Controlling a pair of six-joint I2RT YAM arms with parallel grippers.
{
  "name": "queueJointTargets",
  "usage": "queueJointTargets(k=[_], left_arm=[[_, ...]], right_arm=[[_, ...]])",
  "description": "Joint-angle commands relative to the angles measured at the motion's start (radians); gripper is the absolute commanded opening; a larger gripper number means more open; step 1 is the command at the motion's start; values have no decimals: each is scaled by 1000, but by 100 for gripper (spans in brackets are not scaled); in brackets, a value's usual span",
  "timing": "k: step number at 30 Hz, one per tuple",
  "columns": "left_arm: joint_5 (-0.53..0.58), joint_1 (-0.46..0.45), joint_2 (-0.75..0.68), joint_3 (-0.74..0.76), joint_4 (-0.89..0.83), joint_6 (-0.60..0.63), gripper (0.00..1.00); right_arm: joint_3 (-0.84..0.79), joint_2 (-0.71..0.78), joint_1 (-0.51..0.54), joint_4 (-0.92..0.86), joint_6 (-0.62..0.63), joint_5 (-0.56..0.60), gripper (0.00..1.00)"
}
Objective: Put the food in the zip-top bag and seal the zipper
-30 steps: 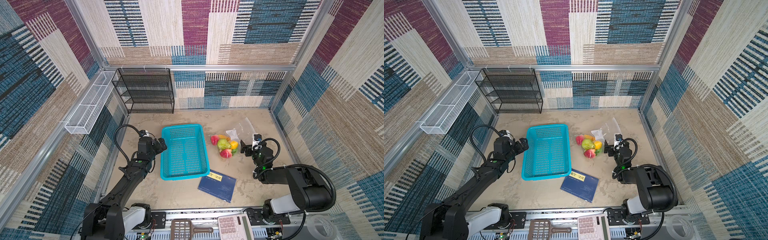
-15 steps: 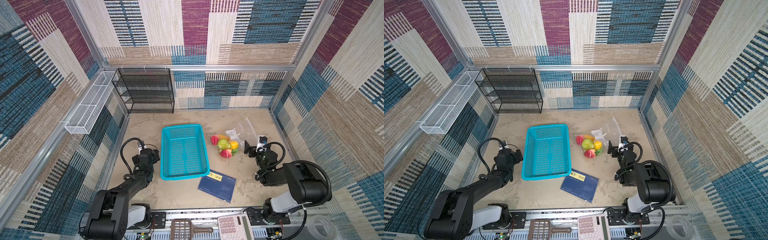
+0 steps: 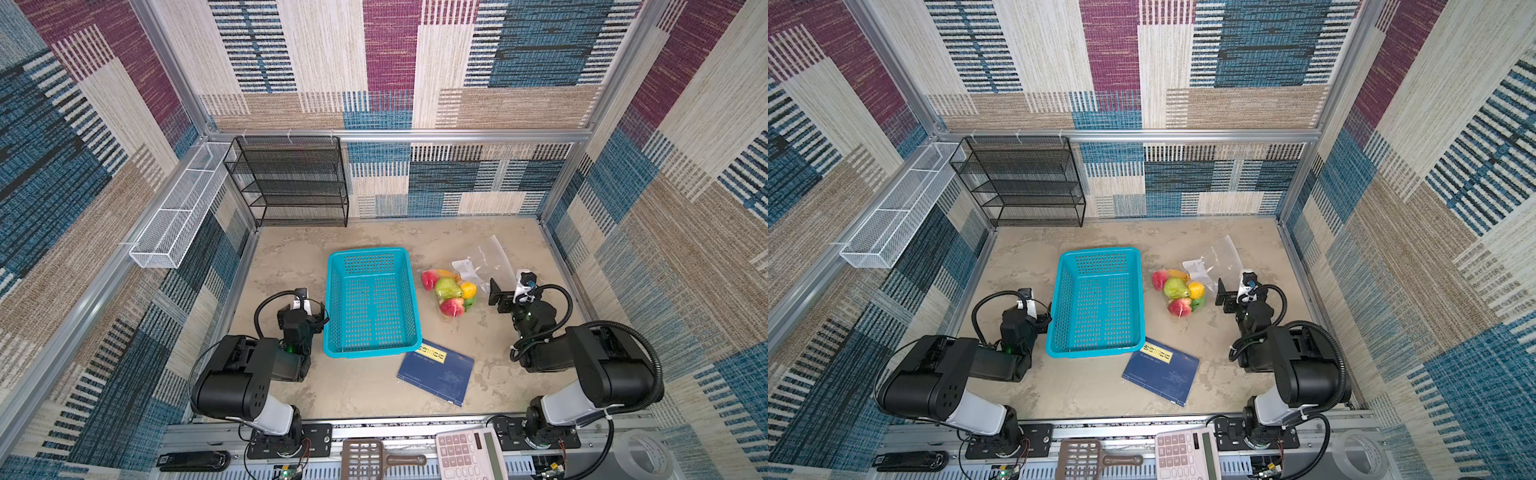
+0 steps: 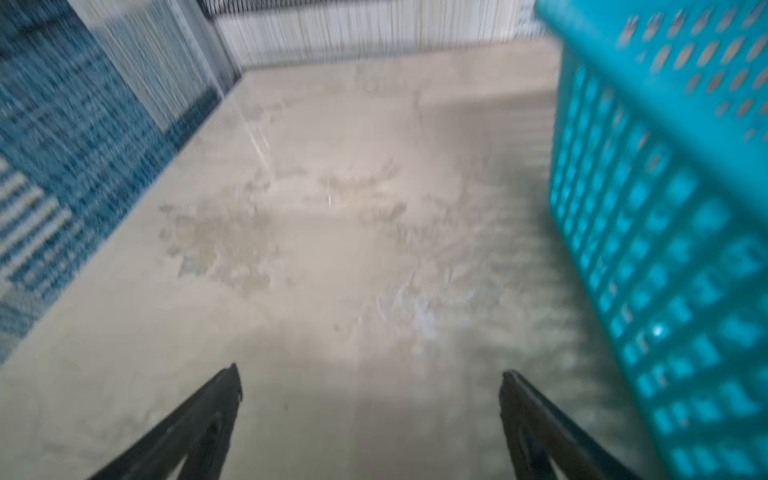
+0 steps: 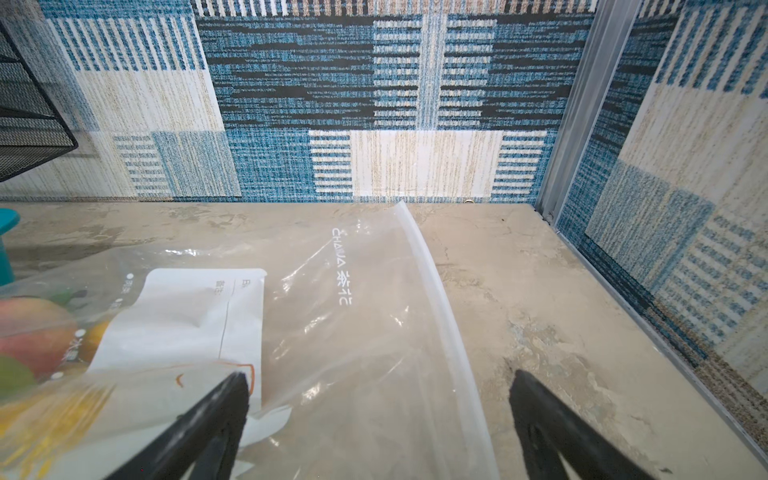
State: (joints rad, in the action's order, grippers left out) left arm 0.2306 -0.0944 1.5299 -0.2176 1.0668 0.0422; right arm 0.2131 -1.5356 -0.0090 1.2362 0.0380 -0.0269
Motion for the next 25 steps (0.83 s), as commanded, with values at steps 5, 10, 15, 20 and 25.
queueJointTargets(k=[5,10,15,20,25], left_arm=[[-60,7,13,-18,122,45,99],[-69,20,4,-60,33,35,99],[-82,28,-1,-84,-22,28,99],[-73,29,-1,-91,-33,25,99],[-54,32,4,-126,-95,12,99]], right_arm=[[-1,0,0,42,-13,-2,99],[-1,1,1,43,-12,-2,99],[-2,0,0,42,-12,-3,99],[5,-2,0,33,-13,-4,99],[1,1,0,40,-12,-4,99]])
